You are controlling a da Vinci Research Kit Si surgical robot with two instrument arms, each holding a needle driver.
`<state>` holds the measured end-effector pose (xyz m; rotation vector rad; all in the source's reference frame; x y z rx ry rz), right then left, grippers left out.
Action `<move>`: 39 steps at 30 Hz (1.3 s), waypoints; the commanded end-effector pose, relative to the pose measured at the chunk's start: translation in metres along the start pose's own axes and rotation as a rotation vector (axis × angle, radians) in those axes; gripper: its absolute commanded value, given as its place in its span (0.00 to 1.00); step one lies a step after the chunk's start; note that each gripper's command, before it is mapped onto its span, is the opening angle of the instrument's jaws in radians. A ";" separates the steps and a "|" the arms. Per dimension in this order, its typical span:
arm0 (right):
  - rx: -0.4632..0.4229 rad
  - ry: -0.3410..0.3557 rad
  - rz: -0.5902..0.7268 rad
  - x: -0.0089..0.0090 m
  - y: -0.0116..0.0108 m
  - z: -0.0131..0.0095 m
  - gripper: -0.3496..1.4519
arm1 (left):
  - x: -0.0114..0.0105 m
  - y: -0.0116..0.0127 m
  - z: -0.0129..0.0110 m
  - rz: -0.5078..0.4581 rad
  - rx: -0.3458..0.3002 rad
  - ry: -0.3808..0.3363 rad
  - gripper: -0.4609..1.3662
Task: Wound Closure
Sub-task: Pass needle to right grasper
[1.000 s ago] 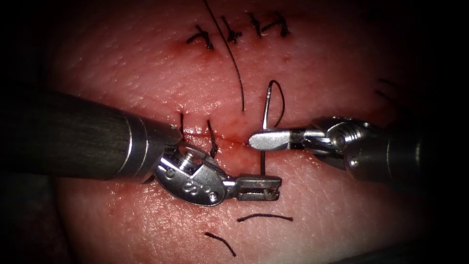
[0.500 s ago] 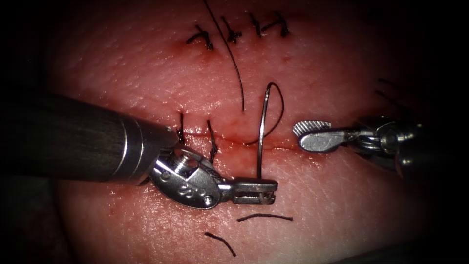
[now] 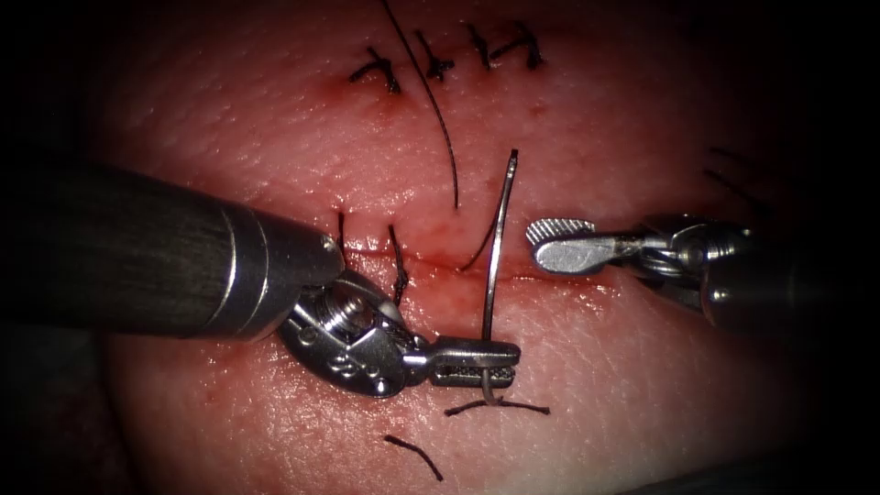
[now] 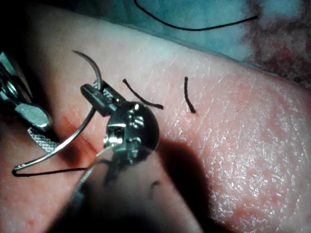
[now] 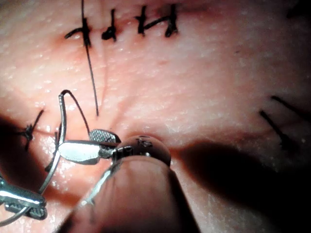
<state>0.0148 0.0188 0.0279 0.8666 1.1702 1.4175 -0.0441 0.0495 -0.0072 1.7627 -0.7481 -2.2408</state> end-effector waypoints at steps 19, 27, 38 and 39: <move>-0.026 0.011 0.001 -0.0003 0.0003 0.0033 0.75 | -0.0008 0.0000 0.0007 -0.007 0.001 -0.004 0.06; -0.036 0.007 0.014 -0.0005 0.0006 0.0036 0.69 | -0.0008 0.0000 0.0009 -0.018 0.004 -0.006 0.06; -0.021 -0.044 0.057 -0.0004 0.0006 0.0042 0.00 | -0.0008 0.0004 0.0011 -0.024 0.003 -0.007 0.06; -0.014 -0.054 0.057 -0.0005 0.0006 0.0042 0.00 | -0.0008 0.0004 0.0011 -0.025 0.003 -0.006 0.06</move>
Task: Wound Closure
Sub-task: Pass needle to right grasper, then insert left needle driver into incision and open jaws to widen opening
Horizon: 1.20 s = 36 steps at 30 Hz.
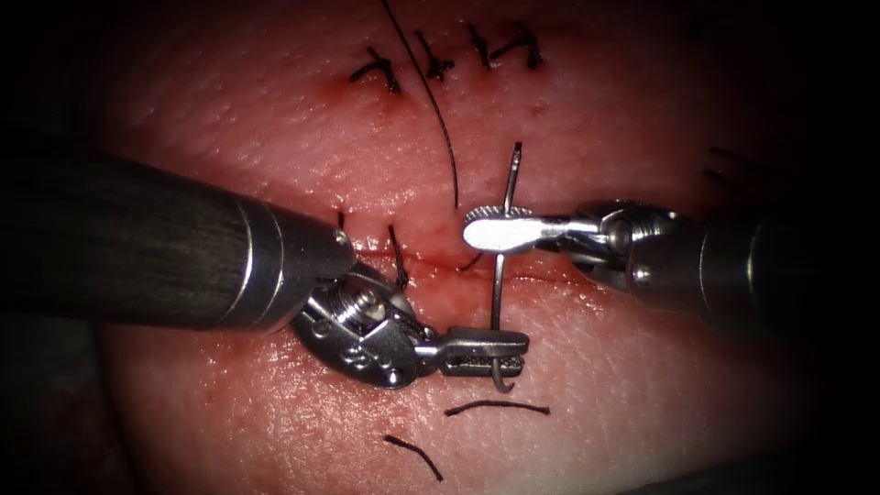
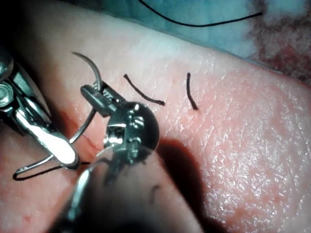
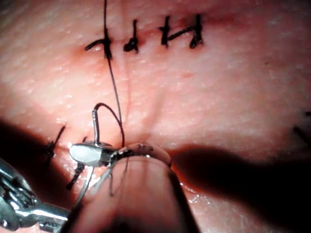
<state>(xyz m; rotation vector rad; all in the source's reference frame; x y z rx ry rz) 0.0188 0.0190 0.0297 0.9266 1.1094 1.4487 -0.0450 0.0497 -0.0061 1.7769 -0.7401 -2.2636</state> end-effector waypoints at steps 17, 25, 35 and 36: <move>-0.056 -0.063 -0.052 0.0000 -0.0001 -0.0001 0.00 | 0.0000 0.0000 0.0003 -0.130 0.004 0.007 0.58; -0.048 0.040 -0.215 0.0014 0.0007 -0.0004 0.00 | 0.0003 0.0001 -0.0004 -0.348 0.004 0.026 0.73; -0.012 0.066 -0.548 0.0017 0.0011 -0.0014 0.00 | -0.0008 -0.0005 -0.0036 -0.598 -0.153 0.025 0.17; 0.000 0.075 -0.572 0.0016 0.0011 -0.0016 0.00 | -0.0011 -0.0007 -0.0039 -0.621 -0.170 0.021 0.12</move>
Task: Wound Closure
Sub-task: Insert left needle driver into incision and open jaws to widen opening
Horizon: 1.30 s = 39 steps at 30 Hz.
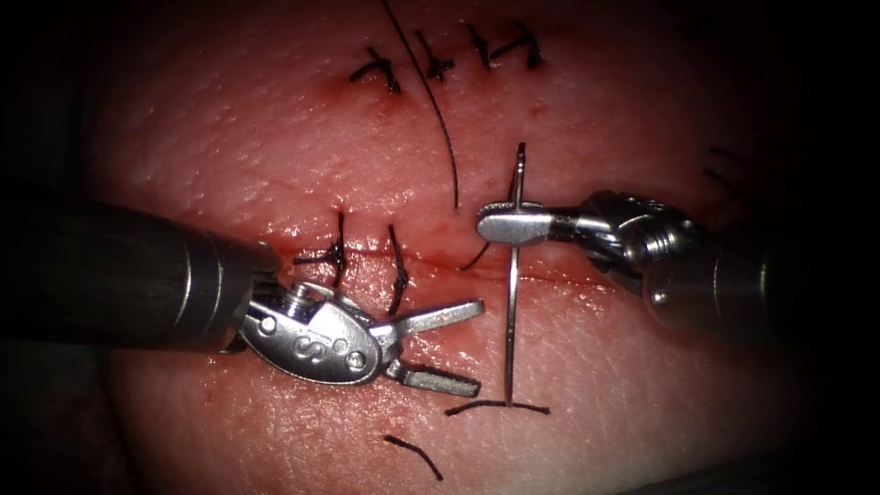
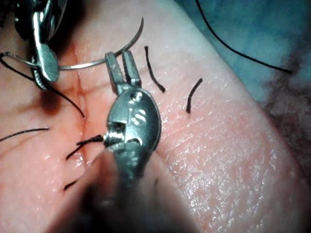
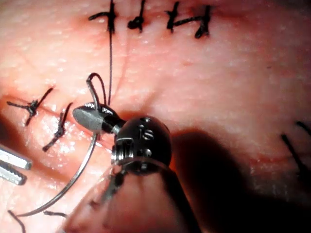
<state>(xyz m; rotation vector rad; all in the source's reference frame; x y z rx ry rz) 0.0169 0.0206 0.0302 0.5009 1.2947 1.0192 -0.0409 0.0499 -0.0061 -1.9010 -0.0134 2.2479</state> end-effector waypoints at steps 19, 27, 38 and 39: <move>0.107 0.093 -0.152 0.0019 -0.0021 -0.0011 0.00 | -0.0012 -0.0020 0.0006 -0.207 0.024 -0.426 0.06; 0.130 0.086 -0.245 0.0028 -0.0035 -0.0017 0.00 | -0.0028 -0.0043 0.0022 -0.182 0.043 -0.551 0.06; 0.151 0.101 -0.299 0.0043 -0.0050 -0.0020 0.00 | -0.0067 -0.0041 0.0028 -0.145 -0.066 -0.651 0.06; 0.152 0.104 -0.303 0.0045 -0.0051 -0.0020 0.00 | -0.0070 -0.0042 0.0027 -0.148 -0.068 -0.649 0.06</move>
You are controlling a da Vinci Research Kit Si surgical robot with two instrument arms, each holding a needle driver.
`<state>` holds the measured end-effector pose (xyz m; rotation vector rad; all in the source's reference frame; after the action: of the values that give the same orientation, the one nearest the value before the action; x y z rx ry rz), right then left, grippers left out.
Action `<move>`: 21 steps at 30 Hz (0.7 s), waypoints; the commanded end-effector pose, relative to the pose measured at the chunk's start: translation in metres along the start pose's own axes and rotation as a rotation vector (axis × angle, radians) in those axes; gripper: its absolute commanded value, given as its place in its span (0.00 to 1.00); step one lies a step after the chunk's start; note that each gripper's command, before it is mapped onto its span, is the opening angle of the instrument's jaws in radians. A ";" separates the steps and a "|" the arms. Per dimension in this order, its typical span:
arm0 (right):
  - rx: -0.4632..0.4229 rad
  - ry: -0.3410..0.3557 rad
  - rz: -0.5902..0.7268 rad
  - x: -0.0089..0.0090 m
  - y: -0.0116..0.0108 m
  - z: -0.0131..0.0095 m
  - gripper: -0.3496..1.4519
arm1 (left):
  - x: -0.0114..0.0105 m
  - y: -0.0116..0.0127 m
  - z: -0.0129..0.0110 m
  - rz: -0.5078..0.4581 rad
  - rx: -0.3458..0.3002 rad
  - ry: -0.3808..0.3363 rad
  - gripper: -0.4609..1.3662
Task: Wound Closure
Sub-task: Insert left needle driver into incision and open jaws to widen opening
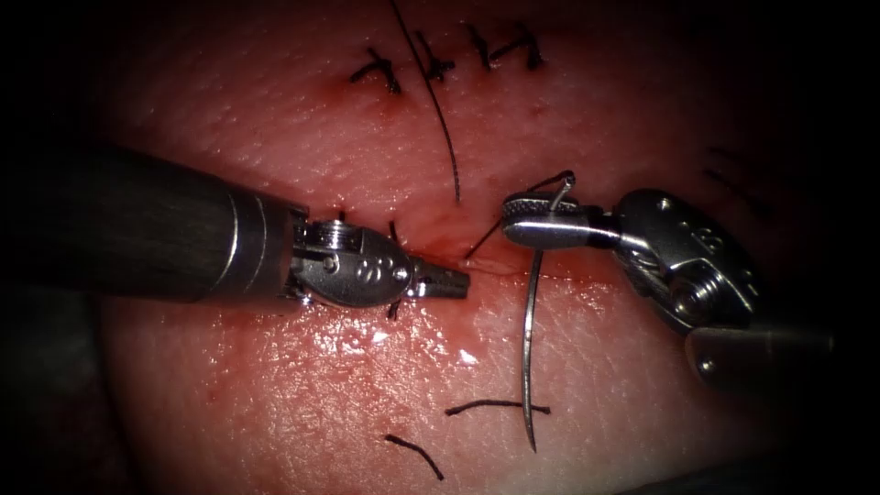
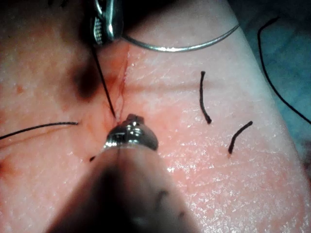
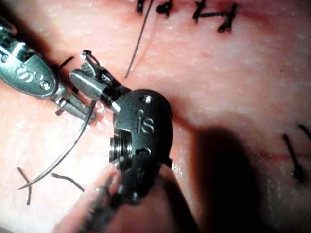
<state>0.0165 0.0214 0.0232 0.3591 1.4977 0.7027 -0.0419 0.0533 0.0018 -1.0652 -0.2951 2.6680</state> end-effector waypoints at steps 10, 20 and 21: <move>0.018 0.006 -0.005 -0.0001 -0.0013 0.0008 0.00 | -0.0008 -0.0010 0.0009 -0.011 -0.041 -0.020 0.06; 0.034 -0.008 -0.015 0.0005 -0.0020 0.0011 0.00 | -0.0020 -0.0023 0.0028 0.010 -0.055 -0.110 0.06; 0.034 -0.008 -0.015 0.0005 -0.0020 0.0011 0.00 | -0.0022 -0.0024 0.0030 0.013 -0.052 -0.112 0.06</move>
<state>0.0179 0.0204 0.0216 0.3806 1.5080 0.6585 -0.0421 0.0547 0.0061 -0.9356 -0.3712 2.7502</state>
